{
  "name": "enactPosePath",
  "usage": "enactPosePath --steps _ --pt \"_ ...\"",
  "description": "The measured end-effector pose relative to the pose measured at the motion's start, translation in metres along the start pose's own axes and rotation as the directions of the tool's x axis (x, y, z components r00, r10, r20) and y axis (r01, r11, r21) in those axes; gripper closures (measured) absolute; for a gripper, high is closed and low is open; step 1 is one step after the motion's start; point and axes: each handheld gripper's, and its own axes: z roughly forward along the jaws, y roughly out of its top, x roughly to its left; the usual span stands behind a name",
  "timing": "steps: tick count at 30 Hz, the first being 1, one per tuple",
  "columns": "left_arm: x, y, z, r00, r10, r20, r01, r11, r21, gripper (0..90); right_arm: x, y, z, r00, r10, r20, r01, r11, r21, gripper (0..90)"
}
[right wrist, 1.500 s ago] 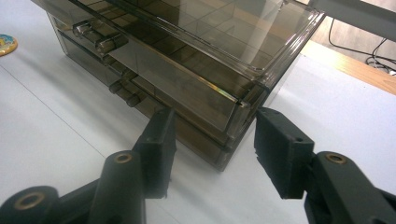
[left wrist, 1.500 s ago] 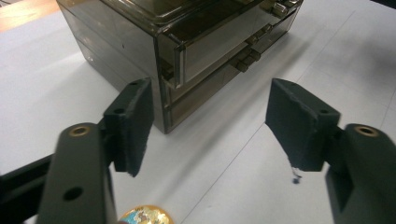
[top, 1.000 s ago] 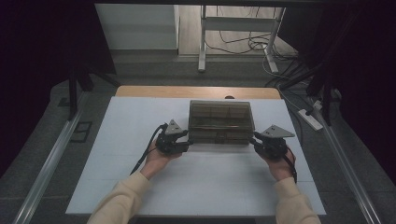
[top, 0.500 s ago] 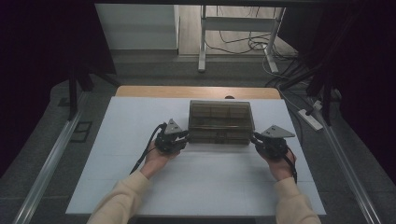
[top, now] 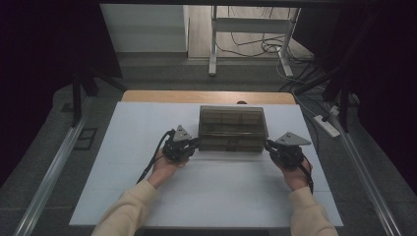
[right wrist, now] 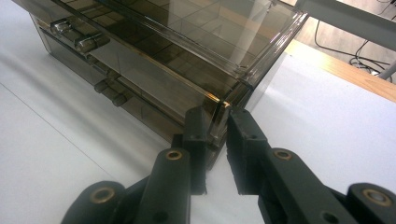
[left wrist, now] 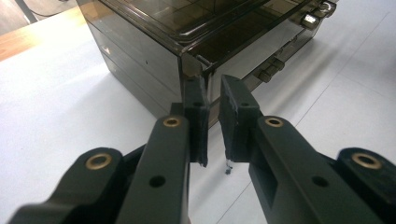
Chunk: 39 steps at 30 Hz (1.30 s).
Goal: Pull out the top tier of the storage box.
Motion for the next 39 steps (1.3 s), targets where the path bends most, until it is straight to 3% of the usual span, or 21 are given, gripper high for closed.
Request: enactPosePath --steps 39 --pt "-0.0051 -0.0019 -0.0036 0.9997 0.025 0.004 -0.025 0.9997 0.01 81.8 0.003 -0.0008 -0.0064 1.0 0.004 -0.008 -0.004 1.0 0.011 77.8"
